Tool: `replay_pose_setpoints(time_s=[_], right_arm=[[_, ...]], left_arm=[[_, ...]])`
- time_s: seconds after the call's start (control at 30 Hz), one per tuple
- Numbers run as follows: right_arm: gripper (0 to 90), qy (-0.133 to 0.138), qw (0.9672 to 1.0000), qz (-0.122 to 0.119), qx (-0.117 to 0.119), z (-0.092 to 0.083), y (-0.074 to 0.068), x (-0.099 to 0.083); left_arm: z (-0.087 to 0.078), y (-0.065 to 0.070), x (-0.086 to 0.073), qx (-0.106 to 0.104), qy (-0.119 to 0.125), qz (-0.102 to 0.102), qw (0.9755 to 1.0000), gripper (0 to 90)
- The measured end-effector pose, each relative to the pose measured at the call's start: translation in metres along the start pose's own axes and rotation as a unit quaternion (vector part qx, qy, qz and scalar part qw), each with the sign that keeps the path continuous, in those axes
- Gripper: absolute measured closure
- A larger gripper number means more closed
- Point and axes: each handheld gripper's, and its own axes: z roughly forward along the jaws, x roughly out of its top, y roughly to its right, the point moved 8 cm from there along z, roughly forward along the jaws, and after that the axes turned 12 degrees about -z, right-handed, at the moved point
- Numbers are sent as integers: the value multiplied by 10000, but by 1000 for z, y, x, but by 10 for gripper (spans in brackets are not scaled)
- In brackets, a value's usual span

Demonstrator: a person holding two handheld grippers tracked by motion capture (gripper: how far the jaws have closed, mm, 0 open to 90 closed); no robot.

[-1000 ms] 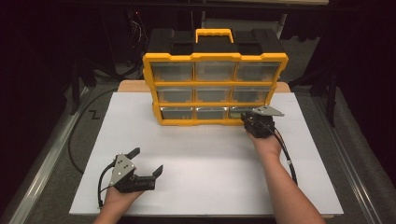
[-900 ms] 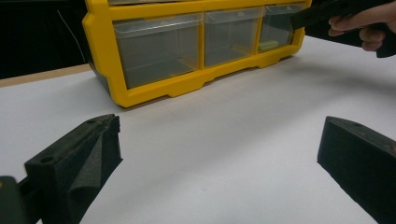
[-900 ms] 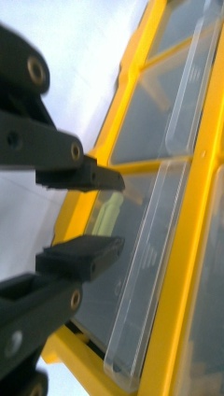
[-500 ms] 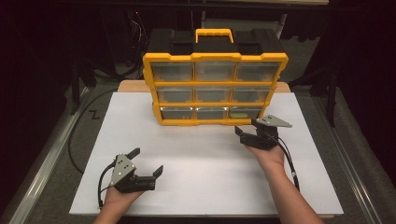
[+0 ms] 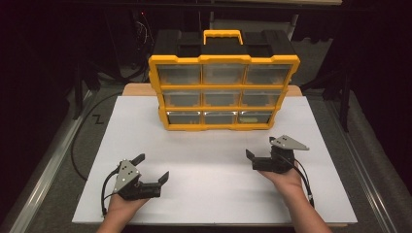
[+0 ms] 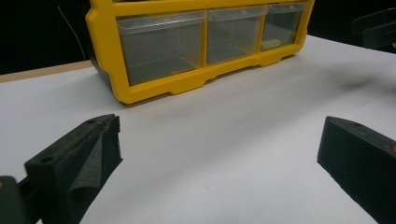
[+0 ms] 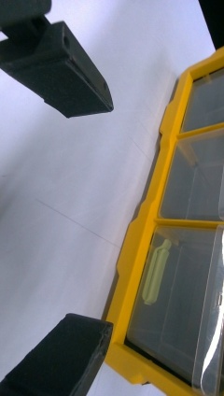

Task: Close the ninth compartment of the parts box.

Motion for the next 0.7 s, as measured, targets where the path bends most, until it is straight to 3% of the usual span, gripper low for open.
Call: replay_pose_setpoints(time_s=[0.53,0.7], right_arm=[[8,221,9997,-36,14,-43,-9,-37],[9,343,9993,-113,-102,-60,-10,-44]], left_arm=[[-3,-6,1,68,56,-117,9999,4],[-5,-5,1,60,64,-134,9999,3]])
